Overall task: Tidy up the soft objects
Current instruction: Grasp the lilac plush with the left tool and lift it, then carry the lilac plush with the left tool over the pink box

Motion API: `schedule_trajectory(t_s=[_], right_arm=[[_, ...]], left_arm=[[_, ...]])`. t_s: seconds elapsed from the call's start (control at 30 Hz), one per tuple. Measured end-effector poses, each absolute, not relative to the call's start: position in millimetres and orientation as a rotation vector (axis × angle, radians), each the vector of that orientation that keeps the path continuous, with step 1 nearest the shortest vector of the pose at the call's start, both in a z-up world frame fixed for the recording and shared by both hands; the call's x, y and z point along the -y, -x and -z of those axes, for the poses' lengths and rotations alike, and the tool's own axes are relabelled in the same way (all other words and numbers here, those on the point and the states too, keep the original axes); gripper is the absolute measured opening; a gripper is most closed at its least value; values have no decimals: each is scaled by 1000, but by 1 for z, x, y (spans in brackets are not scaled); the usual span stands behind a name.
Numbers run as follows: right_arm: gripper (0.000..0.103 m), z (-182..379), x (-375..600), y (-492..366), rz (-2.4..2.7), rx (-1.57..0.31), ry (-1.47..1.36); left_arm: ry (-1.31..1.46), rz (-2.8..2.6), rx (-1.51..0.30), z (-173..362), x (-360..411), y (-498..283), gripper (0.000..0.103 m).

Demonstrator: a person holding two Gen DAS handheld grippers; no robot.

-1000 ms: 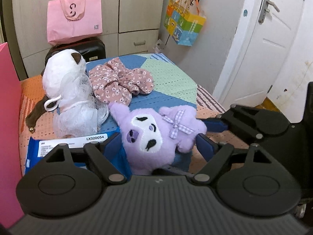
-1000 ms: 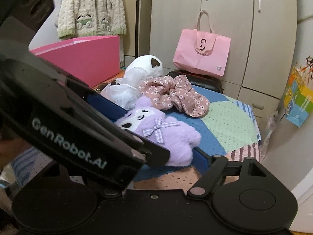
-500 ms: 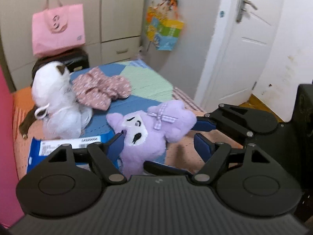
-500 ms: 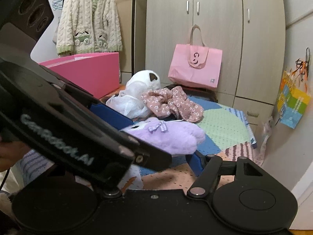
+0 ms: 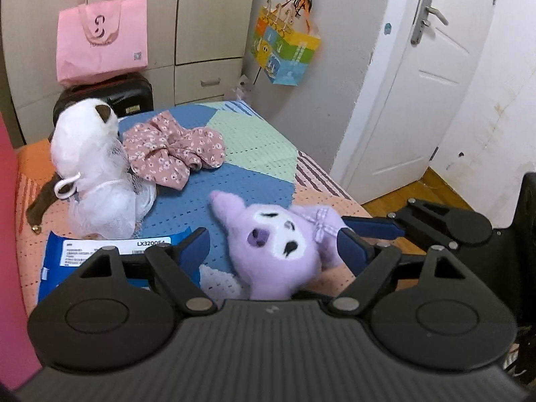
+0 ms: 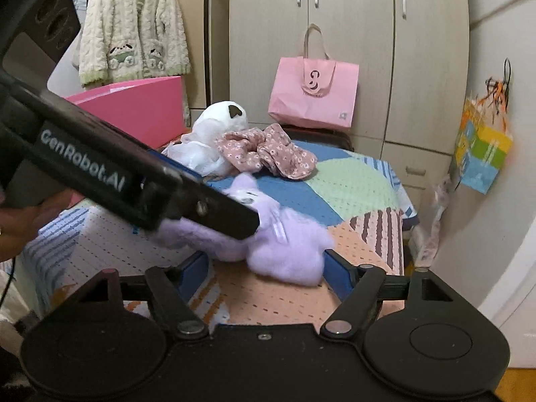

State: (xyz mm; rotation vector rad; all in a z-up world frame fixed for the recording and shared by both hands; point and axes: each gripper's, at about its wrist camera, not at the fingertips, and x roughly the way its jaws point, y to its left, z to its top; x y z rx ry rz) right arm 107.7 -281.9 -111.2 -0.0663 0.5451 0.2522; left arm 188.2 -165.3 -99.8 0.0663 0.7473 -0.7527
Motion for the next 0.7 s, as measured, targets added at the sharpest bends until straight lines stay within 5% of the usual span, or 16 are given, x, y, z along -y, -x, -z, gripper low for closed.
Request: schedule_trajectory(t_s=[0.13, 0.2, 0.3, 0.7], right_arm=[[86, 112, 283, -110, -291, -536, 82], [86, 114, 282, -113, -292, -536, 92], [86, 120, 280, -119, -283, -537, 82], [82, 108, 267, -107, -252, -506, 46]], left_arm=[[-18, 778, -792, 109, 169, -195, 79], [-42, 772, -809, 115, 172, -195, 65], [-65, 747, -805, 122, 173, -191, 56], [-94, 721, -740, 102, 161, -162, 54]])
